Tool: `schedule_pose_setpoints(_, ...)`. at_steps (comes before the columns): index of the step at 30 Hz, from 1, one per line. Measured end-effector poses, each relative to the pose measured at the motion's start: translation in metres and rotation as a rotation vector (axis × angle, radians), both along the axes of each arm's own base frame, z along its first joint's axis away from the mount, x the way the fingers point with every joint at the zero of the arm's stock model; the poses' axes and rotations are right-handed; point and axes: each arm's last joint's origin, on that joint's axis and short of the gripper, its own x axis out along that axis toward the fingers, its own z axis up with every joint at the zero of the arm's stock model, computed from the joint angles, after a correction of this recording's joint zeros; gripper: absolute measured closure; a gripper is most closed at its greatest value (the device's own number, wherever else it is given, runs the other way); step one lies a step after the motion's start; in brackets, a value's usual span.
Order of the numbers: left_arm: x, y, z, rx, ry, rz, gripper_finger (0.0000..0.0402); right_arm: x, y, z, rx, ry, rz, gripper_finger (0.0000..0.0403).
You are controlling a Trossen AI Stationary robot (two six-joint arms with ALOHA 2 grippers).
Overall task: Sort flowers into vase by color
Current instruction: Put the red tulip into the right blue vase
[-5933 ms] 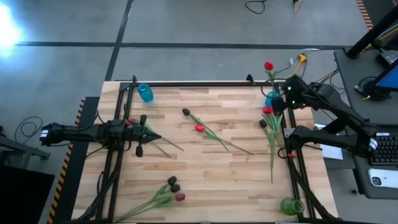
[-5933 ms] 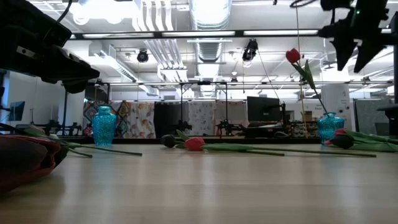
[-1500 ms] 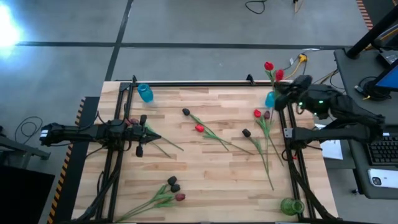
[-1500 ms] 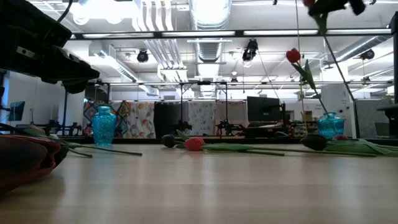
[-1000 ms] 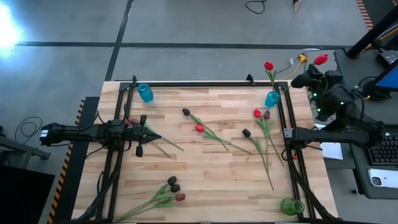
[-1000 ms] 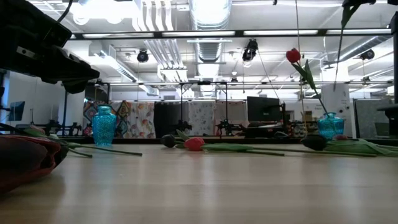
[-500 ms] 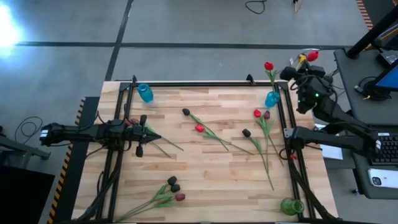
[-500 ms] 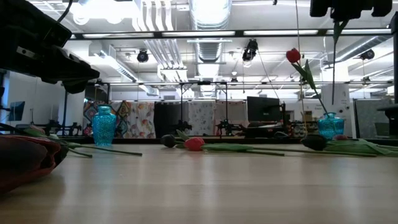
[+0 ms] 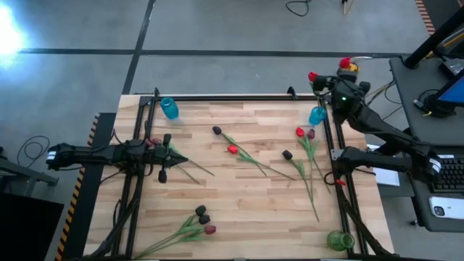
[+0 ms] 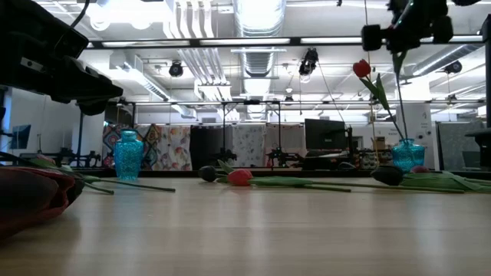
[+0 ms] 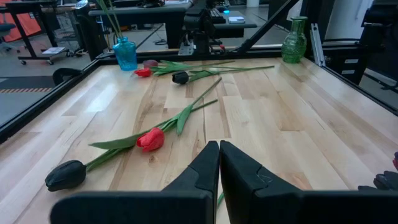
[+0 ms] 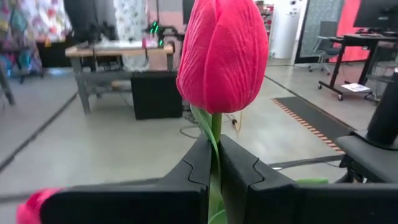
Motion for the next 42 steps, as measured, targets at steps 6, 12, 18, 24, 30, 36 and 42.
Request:
schedule_pose_setpoints(6, 0.000, 0.000, 0.000, 0.000, 0.000, 0.000, 0.0402, -0.001, 0.001, -0.001, 0.003, 0.006, -0.008, 0.0390)
schedule_pose_setpoints(12, 0.000, 0.000, 0.000, 0.000, 0.000, 0.000, 0.0402, -0.001, 0.001, -0.004, 0.027, 0.027, -0.006, 0.0390)
schedule_pose_setpoints(18, 0.000, 0.000, 0.000, 0.000, 0.000, 0.000, 0.0402, -0.003, 0.003, -0.015, 0.093, 0.044, -0.011, 0.0390)
schedule_pose_setpoints(24, 0.000, 0.000, 0.000, 0.000, 0.000, 0.000, 0.0402, -0.005, 0.007, -0.025, 0.122, 0.034, 0.018, 0.0390)
schedule_pose_setpoints(30, 0.000, 0.000, 0.000, 0.000, 0.000, 0.000, 0.0402, -0.008, 0.013, -0.040, 0.141, 0.013, 0.064, 0.0390)
schedule_pose_setpoints(36, 0.000, 0.000, 0.000, 0.000, 0.001, 0.000, 0.0402, -0.009, 0.015, -0.049, 0.162, 0.004, 0.108, 0.0390)
schedule_pose_setpoints(42, 0.000, 0.000, 0.000, 0.000, 0.001, 0.000, 0.0402, -0.007, 0.013, -0.051, 0.179, 0.016, 0.126, 0.0390)
